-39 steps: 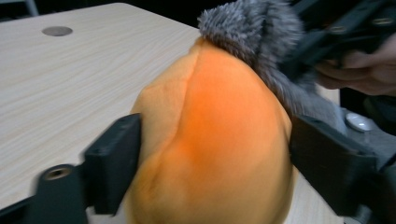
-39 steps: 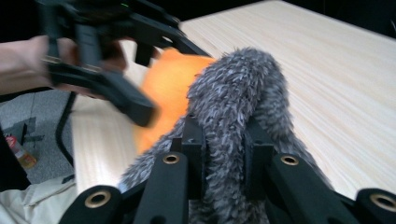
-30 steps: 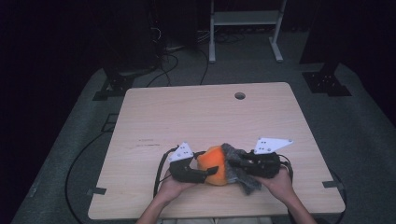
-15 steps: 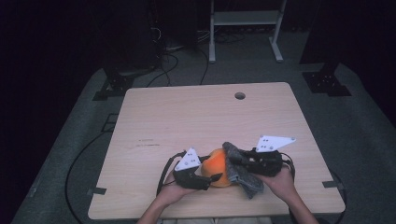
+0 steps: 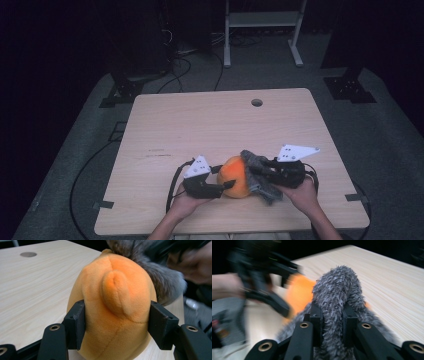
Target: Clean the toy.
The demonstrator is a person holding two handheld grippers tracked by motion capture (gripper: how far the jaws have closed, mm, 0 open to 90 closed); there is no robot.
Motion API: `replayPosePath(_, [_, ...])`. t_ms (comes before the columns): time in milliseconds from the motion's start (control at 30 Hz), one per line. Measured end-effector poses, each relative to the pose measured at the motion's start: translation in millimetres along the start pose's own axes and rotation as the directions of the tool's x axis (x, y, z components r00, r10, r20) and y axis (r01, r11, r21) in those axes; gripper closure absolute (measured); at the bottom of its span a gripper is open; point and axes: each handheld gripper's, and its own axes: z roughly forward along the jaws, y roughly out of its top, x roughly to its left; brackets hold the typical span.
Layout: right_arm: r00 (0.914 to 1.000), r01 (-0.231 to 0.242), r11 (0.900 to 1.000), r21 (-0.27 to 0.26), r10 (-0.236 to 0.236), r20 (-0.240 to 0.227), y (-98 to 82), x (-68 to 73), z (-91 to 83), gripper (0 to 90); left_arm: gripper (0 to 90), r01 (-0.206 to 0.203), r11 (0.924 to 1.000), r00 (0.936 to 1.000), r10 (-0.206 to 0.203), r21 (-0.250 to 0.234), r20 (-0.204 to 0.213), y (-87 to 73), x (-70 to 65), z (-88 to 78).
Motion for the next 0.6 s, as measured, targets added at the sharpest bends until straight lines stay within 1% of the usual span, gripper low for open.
replayPosePath(33, [0.9995, -0.016, 1.000, 0.021, 0.016, 0.026, -4.0, -4.5, 0.1, 75.2, 37.8, 0.012, 0.9999, 0.9999, -0.012, -0.002, 0.004, 0.1, 1.8, -0.8])
replayPosePath(67, [0.9995, -0.022, 0.999, 0.026, 0.021, 0.024, -6.1, -5.0, 0.5, 75.4, 37.8, 0.021, 0.9998, 0.9998, -0.021, -0.003, 0.006, 0.6, 2.8, -0.9])
replayPosePath(133, [0.9999, -0.012, 1.000, 0.022, 0.012, 0.001, -5.4, 0.7, 1.7, 75.5, 37.6, 0.016, 0.9999, 0.9999, -0.016, 0.000, -0.003, 1.2, 0.7, 1.5])
replayPosePath(167, [0.9995, 0.001, 1.000, 0.007, -0.001, -0.032, -2.5, 6.2, 2.5, 75.5, 37.7, 0.017, 0.9999, 0.9998, -0.017, 0.000, -0.007, 1.1, -1.3, 3.2])
replayPosePath(200, [0.9968, 0.014, 1.000, -0.013, -0.015, -0.078, 0.6, 12.1, 4.1, 75.5, 37.7, 0.008, 1.0000, 0.9999, -0.008, 0.003, -0.011, 1.1, -3.6, 5.3])
replayPosePath(233, [0.9932, 0.043, 0.999, -0.015, -0.044, -0.108, 4.6, 20.8, 7.4, 75.4, 37.7, -0.005, 1.0000, 0.9998, 0.005, 0.006, -0.018, 1.1, -4.9, 5.9])
replayPosePath(267, [0.9926, 0.065, 0.998, -0.009, -0.065, -0.102, 6.2, 25.6, 9.6, 75.4, 37.8, -0.016, 0.9998, 0.9995, 0.016, 0.013, -0.026, 1.2, -5.7, 5.4])
replayPosePath(300, [0.9920, 0.091, 0.996, -0.002, -0.091, -0.087, 7.2, 28.6, 11.1, 75.4, 37.9, -0.014, 0.9998, 0.9996, 0.015, 0.014, -0.024, 1.0, -4.8, 4.4])
replayPosePath(333, [0.9927, 0.085, 0.996, -0.004, -0.085, -0.086, 6.9, 26.8, 10.2, 75.6, 38.1, -0.007, 0.9999, 0.9997, 0.008, 0.011, -0.023, 0.2, -3.8, 3.4])
replayPosePath(367, [0.9951, 0.070, 0.998, -0.006, -0.070, -0.069, 5.8, 21.5, 7.9, 75.6, 38.2, -0.002, 1.0000, 0.9998, 0.002, 0.007, -0.022, -0.6, -2.9, 2.8])
replayPosePath(400, [0.9981, 0.053, 0.999, -0.001, -0.053, -0.032, 4.1, 15.5, 5.4, 75.6, 38.1, 0.006, 1.0000, 0.9998, -0.006, 0.005, -0.019, -1.2, -2.4, 2.2])
replayPosePath(433, [0.9995, 0.031, 0.999, 0.010, -0.031, 0.011, 1.1, 7.9, 2.5, 75.7, 38.0, 0.005, 1.0000, 0.9999, -0.005, 0.006, -0.016, -1.4, -2.4, 2.0])
replayPosePath(467, [0.9992, 0.018, 1.000, 0.018, -0.019, 0.036, -1.2, 4.3, 1.2, 75.6, 37.5, 0.003, 1.0000, 0.9999, -0.003, 0.005, -0.010, -1.4, -2.2, 2.4])
replayPosePath(500, [0.9981, 0.016, 0.999, 0.034, -0.018, 0.059, -4.9, 0.6, 0.1, 75.7, 35.9, 0.006, 1.0000, 0.9999, -0.006, 0.004, -0.008, -1.3, -2.3, 3.4])
replayPosePath(533, [0.9983, 0.008, 0.999, 0.038, -0.010, 0.058, -6.1, 0.5, -0.3, 75.8, 35.3, 0.006, 1.0000, 1.0000, -0.006, 0.006, -0.007, -1.0, -3.1, 5.0])
replayPosePath(567, [0.9988, 0.010, 0.999, 0.036, -0.012, 0.048, -5.8, 2.2, -0.5, 76.0, 35.2, -0.006, 0.9999, 0.9999, 0.006, 0.009, -0.008, -0.5, -4.7, 6.8])
replayPosePath(600, [0.9990, 0.031, 0.999, 0.034, -0.032, 0.030, -3.5, 7.5, 0.1, 75.9, 35.4, -0.015, 0.9999, 0.9998, 0.015, 0.008, -0.013, -0.3, -7.1, 9.0])
